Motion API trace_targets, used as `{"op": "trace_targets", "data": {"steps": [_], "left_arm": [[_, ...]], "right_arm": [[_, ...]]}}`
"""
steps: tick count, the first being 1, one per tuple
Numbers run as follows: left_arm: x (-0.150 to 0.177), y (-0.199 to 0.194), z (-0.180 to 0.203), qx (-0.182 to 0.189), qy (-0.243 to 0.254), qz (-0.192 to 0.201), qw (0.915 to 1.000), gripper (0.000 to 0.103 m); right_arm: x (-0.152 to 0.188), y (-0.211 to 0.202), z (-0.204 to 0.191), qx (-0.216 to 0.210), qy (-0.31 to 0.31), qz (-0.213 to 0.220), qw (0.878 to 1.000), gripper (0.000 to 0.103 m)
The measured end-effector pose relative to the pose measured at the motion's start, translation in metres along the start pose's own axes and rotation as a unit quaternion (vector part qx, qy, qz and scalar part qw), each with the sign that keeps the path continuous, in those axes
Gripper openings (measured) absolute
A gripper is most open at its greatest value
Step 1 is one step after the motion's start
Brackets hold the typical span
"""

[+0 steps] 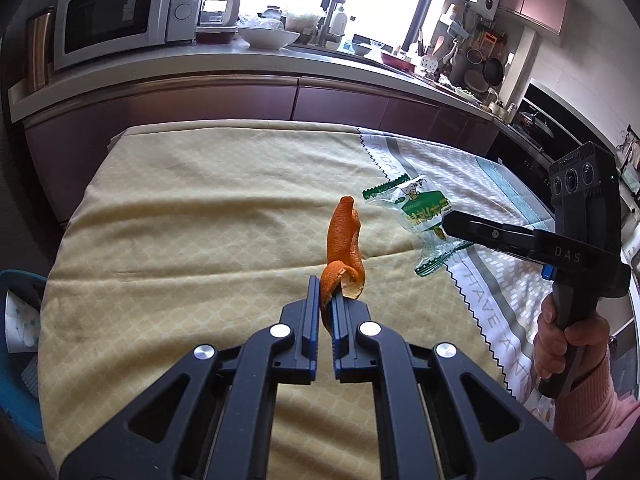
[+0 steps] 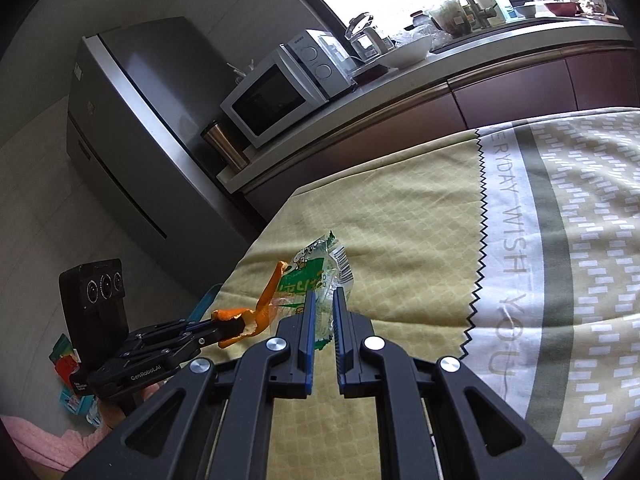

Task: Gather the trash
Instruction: 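Carry the orange peel and green packet with both tools over the wastebasket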

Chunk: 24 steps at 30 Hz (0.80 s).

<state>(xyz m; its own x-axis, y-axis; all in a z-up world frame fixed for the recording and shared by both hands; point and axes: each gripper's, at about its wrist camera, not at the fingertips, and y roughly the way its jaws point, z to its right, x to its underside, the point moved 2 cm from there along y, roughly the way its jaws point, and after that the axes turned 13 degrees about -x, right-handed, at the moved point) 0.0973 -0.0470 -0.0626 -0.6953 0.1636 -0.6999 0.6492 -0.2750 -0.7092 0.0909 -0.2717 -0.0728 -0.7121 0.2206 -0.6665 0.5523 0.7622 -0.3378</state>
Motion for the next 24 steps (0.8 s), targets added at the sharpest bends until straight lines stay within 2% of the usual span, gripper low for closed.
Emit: {"op": "trace_targets", "data": {"steps": [24], "left_arm": [[0.018,-0.039,-0.063,-0.045,-0.052,0.020,0.9975,0.006]], "right_arm": [[0.005,0.048,-0.042,-0.045,-0.026,-0.035,0.998,0.007]]}}
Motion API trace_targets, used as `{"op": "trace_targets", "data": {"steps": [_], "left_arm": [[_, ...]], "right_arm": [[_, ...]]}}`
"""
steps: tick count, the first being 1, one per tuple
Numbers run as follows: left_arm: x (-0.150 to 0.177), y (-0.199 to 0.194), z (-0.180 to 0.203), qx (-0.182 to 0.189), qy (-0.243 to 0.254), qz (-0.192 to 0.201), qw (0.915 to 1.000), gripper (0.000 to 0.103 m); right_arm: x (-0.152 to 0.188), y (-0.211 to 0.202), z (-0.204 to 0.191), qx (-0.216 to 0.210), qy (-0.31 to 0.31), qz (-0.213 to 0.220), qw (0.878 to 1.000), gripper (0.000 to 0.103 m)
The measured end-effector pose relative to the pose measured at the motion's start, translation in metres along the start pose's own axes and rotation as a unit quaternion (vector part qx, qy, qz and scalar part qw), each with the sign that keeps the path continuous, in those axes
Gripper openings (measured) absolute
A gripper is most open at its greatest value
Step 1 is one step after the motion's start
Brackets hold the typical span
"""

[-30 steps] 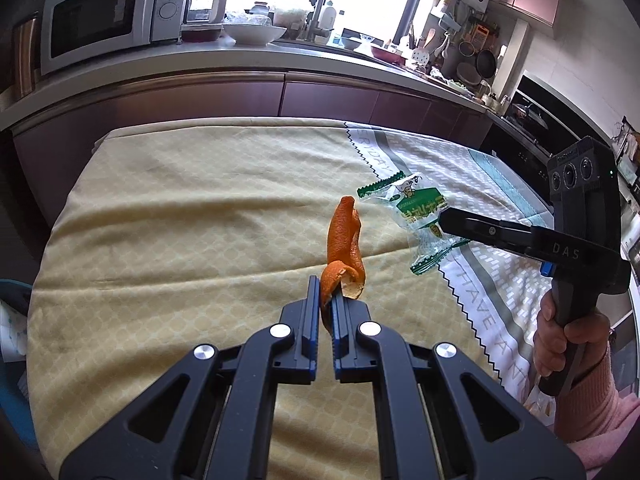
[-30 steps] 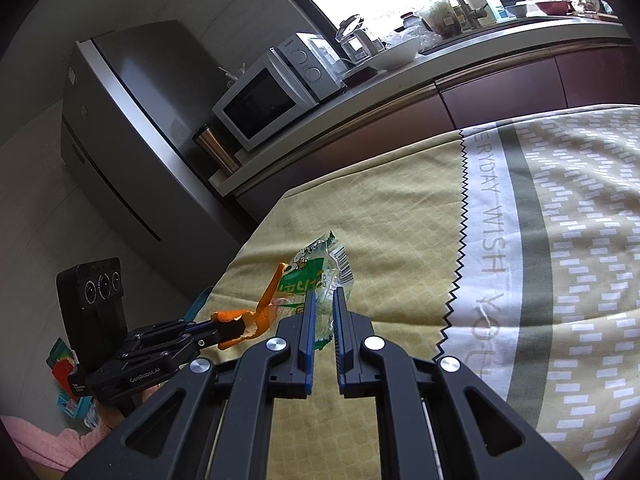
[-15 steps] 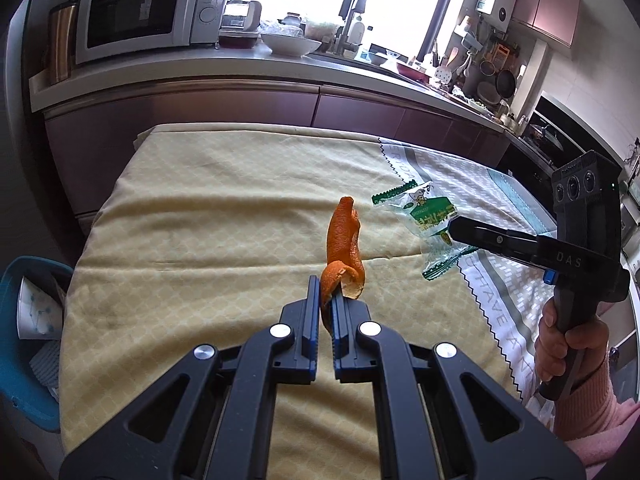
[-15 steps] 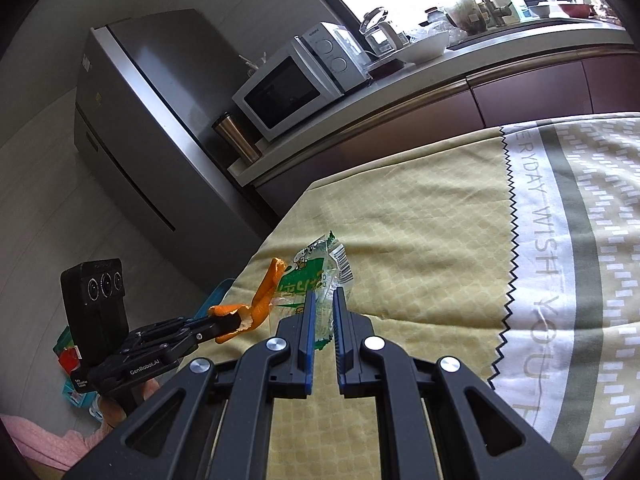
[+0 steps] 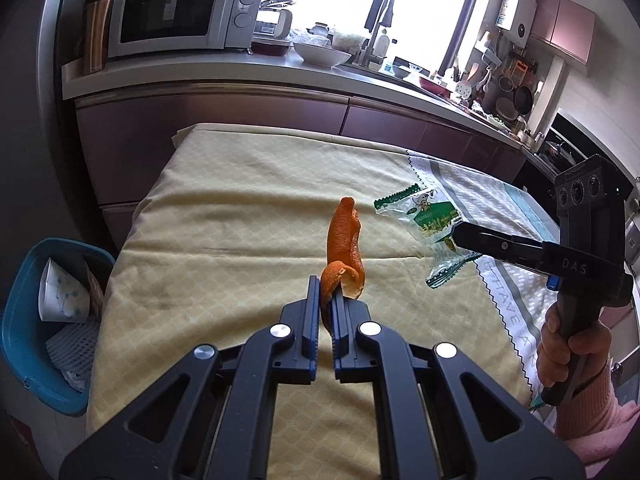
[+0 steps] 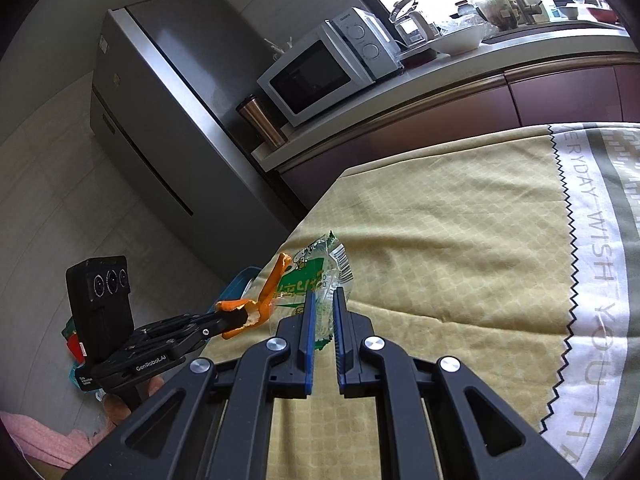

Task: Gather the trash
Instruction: 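Carry the orange peel and green packet with both tools over the wastebasket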

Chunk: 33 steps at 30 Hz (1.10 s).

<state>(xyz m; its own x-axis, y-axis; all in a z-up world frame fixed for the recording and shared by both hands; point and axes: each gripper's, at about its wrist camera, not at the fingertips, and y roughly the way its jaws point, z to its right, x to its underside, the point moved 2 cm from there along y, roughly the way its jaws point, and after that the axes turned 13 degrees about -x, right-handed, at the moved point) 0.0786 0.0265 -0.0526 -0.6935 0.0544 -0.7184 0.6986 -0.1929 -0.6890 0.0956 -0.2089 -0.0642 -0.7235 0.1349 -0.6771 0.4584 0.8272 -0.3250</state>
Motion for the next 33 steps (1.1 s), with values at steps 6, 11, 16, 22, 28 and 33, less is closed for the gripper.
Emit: {"op": "trace_targets", "data": {"steps": [6,11,16,22,28,33], "left_arm": [[0.002,-0.008,-0.018,-0.012,-0.014,0.004,0.9998,0.006],[0.005,-0.015,-0.029,-0.022,-0.022,0.007,0.9995,0.006],[0.005,-0.020,-0.038,-0.030,-0.030,0.010,0.9990,0.006],[0.007,-0.025,-0.050,-0.040,-0.040,0.013,0.9983,0.006],[0.010,-0.029,-0.063,-0.050,-0.050,0.015,0.9974,0.006],[0.011,-0.032,-0.074,-0.057,-0.058,0.016,0.9966,0.005]], "right_arm": [[0.001,0.014,-0.007,-0.011,-0.003,-0.011,1.000,0.007],[0.003,0.027,-0.014,-0.021,-0.007,-0.020,1.000,0.007],[0.006,0.040,-0.022,-0.031,-0.011,-0.032,0.999,0.007],[0.007,0.057,-0.030,-0.041,-0.014,-0.043,0.998,0.007],[0.008,0.072,-0.038,-0.051,-0.019,-0.055,0.997,0.007],[0.010,0.084,-0.042,-0.058,-0.023,-0.064,0.996,0.007]]}}
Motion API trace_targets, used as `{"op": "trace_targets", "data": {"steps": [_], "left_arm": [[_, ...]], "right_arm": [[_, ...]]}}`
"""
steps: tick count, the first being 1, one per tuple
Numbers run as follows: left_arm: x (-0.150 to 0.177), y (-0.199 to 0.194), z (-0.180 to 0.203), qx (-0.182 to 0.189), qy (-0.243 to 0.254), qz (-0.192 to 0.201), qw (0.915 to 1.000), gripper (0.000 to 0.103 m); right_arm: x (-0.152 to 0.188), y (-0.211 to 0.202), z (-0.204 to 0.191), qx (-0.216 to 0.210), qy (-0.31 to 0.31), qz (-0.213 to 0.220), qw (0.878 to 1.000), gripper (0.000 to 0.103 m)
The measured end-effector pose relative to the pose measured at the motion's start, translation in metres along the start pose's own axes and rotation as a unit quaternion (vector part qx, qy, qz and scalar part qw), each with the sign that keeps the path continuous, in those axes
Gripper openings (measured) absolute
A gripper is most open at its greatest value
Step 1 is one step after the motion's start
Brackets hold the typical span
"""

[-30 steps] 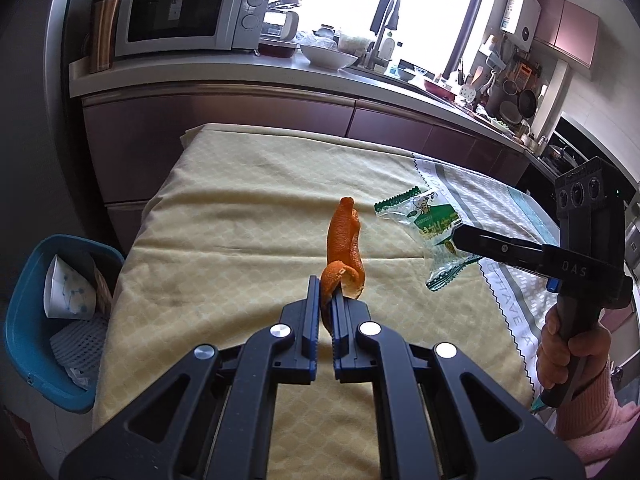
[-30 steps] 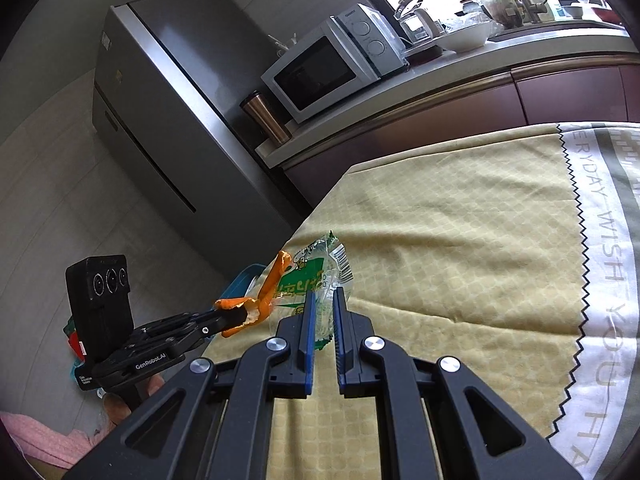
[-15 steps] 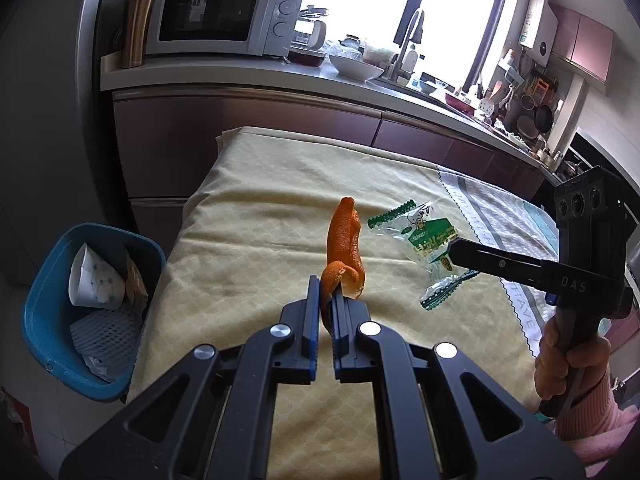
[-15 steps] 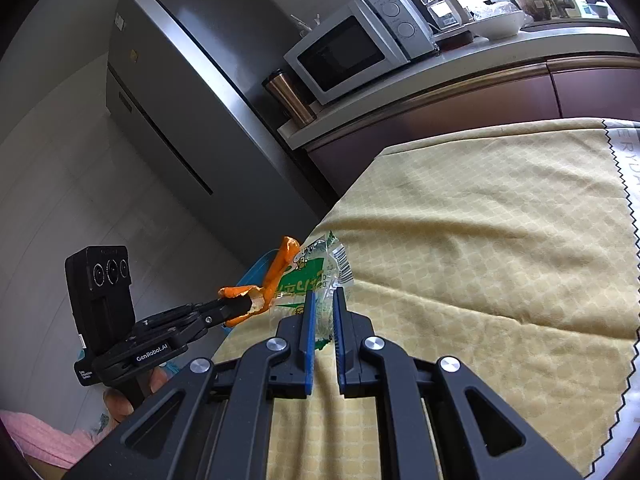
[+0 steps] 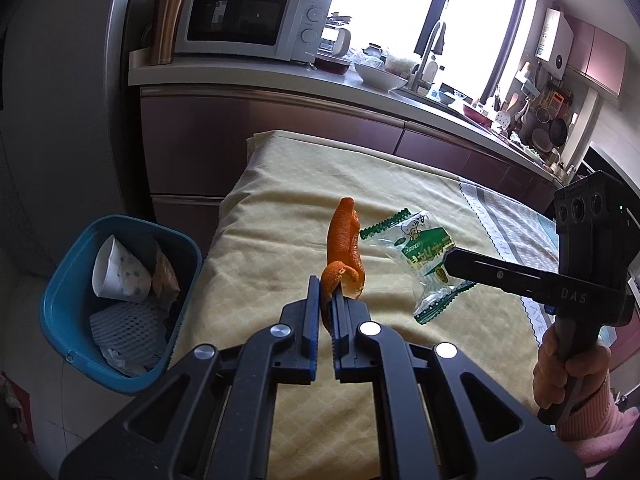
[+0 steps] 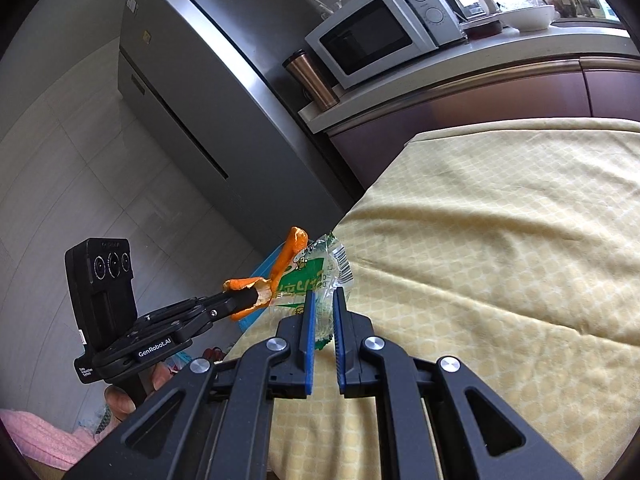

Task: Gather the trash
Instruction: 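Carry the orange peel and green packet with both tools over the wastebasket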

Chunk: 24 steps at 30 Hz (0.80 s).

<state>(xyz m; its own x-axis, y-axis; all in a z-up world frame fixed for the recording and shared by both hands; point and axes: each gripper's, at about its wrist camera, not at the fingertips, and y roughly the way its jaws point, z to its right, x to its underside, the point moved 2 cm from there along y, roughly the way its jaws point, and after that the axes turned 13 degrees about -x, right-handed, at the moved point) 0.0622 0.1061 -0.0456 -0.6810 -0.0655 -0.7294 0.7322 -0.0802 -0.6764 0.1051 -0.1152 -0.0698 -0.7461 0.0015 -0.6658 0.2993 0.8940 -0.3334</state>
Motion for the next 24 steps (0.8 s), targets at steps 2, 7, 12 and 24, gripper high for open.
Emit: {"op": "trace_targets", "data": {"steps": [2,7,12,24], "left_arm": [[0.000,-0.001,-0.005,-0.004,-0.003,0.001,1.0000,0.005],[0.000,-0.003,-0.016,-0.011,-0.011,0.003,0.9999,0.006],[0.002,-0.005,-0.027,-0.020,-0.019,0.003,0.9996,0.006],[0.010,-0.010,-0.063,-0.054,-0.045,0.001,0.9975,0.006]], "right_arm": [[0.000,0.003,-0.002,-0.005,-0.004,-0.003,1.000,0.007],[0.001,0.012,-0.004,-0.012,-0.005,-0.012,1.000,0.007],[0.001,0.022,-0.008,-0.018,-0.007,-0.020,1.000,0.007],[-0.002,0.053,-0.020,-0.034,-0.016,-0.047,0.998,0.007]]}}
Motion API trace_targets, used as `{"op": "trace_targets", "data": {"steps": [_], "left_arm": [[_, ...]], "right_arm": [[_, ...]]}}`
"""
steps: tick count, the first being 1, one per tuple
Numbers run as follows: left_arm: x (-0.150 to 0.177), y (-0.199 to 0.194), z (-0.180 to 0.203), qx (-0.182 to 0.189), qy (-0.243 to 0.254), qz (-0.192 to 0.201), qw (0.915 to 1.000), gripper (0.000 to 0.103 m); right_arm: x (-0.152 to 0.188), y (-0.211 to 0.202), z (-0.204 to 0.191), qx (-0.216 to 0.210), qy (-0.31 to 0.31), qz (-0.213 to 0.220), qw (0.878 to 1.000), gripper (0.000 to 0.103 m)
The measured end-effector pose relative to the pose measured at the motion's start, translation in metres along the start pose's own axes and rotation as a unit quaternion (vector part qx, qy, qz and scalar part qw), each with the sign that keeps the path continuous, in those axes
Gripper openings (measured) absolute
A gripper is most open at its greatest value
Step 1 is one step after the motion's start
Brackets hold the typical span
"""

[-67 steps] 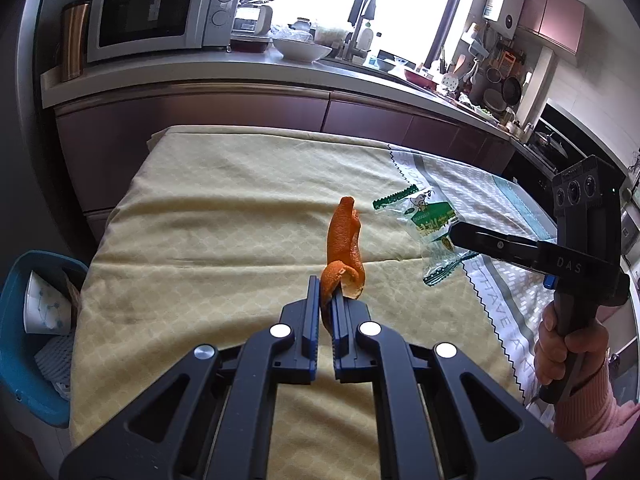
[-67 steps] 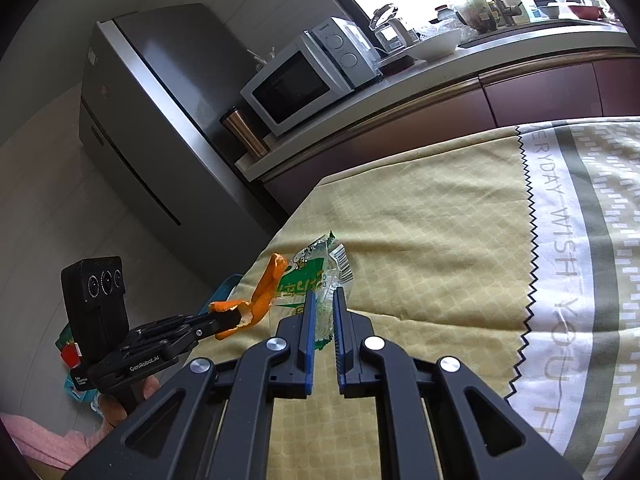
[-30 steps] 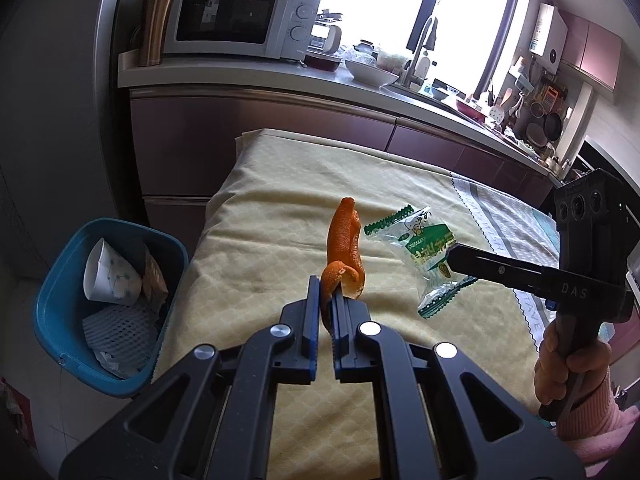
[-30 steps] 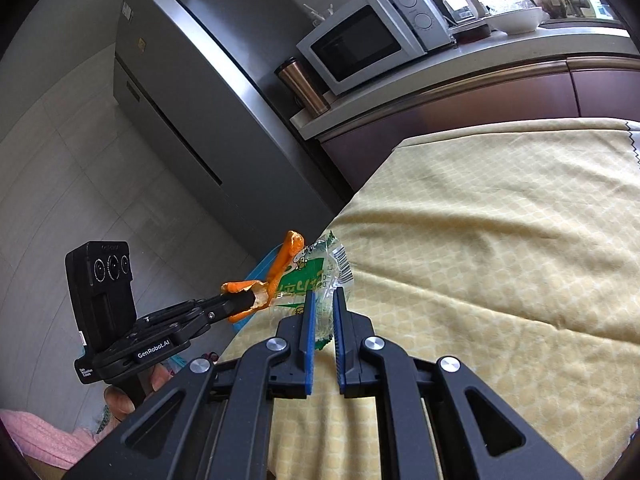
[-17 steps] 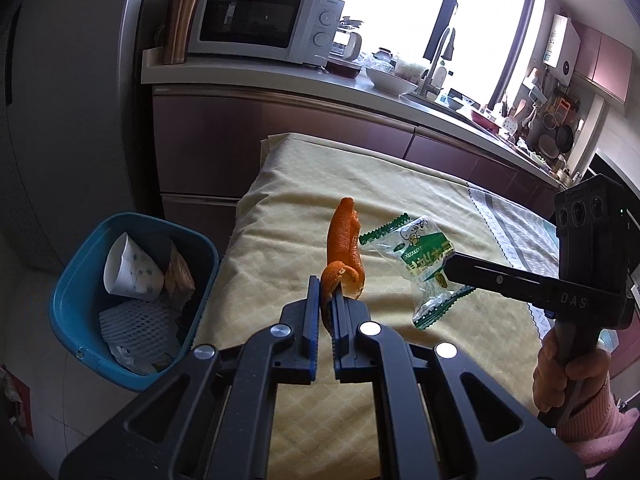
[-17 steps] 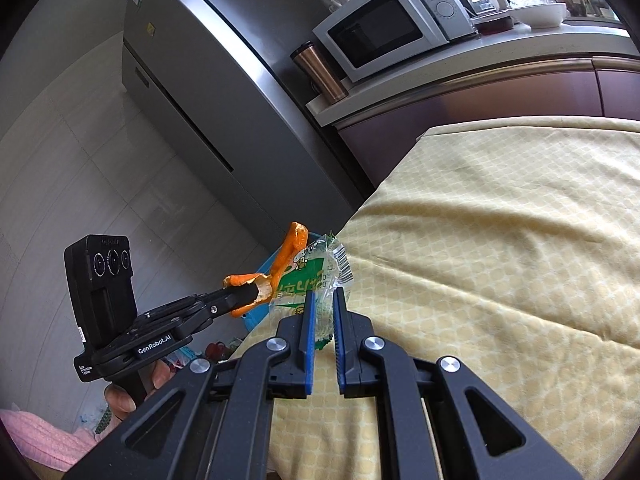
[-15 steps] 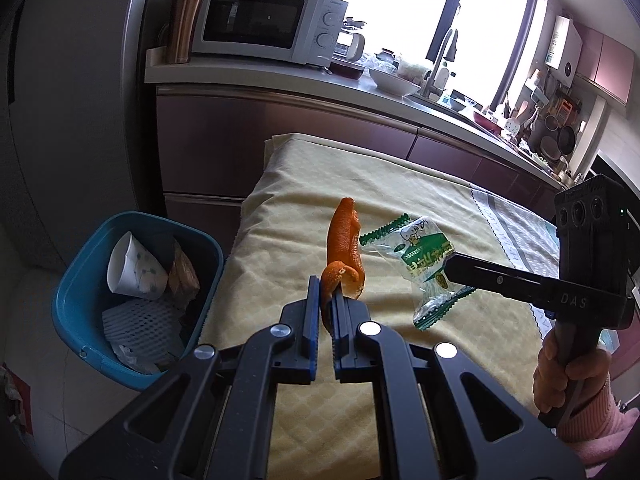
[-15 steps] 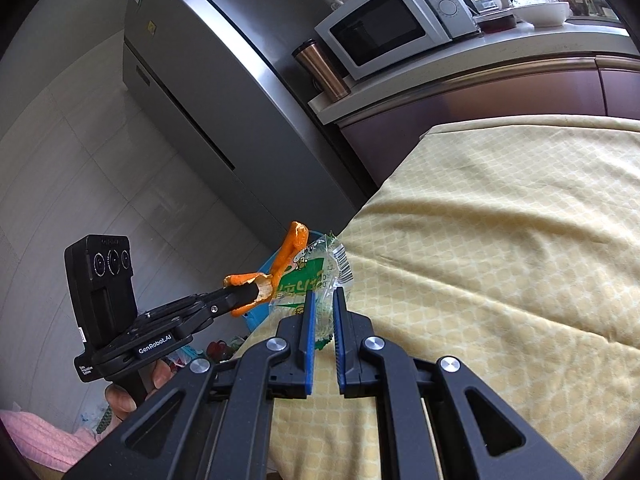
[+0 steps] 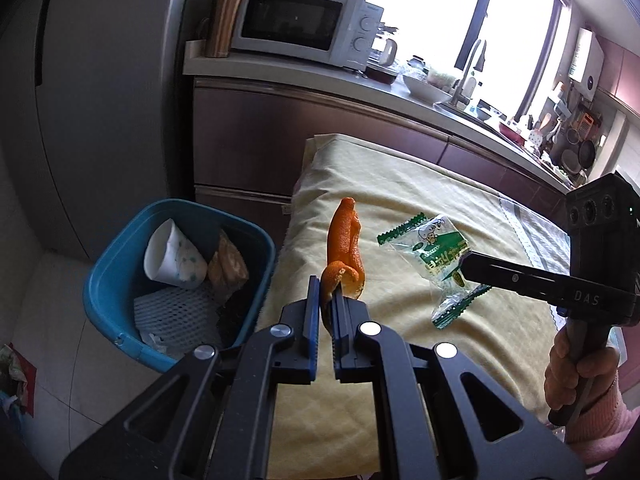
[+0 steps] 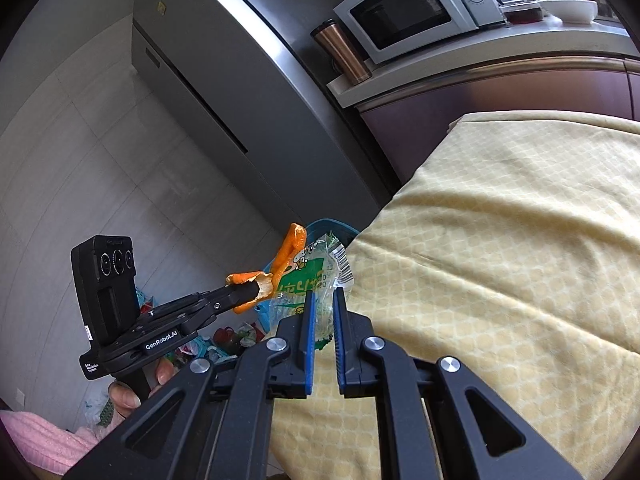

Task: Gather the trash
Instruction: 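Carry the orange peel and green packet with both tools over the wastebasket, then open both tools to drop the peel and packet into the wastebasket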

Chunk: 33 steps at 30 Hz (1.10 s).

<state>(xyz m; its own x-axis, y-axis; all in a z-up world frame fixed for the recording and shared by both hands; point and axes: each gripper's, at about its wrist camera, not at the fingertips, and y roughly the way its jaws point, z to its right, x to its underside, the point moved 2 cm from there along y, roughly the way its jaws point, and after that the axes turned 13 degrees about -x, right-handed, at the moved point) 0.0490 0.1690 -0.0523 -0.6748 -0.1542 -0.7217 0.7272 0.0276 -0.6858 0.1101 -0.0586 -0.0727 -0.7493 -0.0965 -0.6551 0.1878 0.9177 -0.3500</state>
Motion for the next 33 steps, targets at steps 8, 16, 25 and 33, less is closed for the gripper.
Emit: {"op": "trace_targets", "data": {"steps": [8,16,25,33], "left_arm": [[-0.002,0.003,-0.038,-0.037,-0.030,0.000,0.9989,0.006],[0.000,0.012,-0.068,-0.073,-0.051,-0.009,0.9960,0.006],[0.008,0.032,-0.086,-0.089,-0.065,-0.031,0.9934,0.006],[0.016,0.048,-0.095,-0.099,-0.075,-0.048,0.9911,0.006]], "right_arm": [[-0.007,0.030,-0.011,-0.008,-0.020,-0.028,0.999,0.007],[-0.013,0.067,-0.022,-0.006,-0.034,-0.059,0.998,0.007],[-0.017,0.095,-0.023,0.002,-0.035,-0.082,0.996,0.007],[-0.020,0.125,-0.019,0.018,-0.033,-0.103,0.994,0.007]]}}
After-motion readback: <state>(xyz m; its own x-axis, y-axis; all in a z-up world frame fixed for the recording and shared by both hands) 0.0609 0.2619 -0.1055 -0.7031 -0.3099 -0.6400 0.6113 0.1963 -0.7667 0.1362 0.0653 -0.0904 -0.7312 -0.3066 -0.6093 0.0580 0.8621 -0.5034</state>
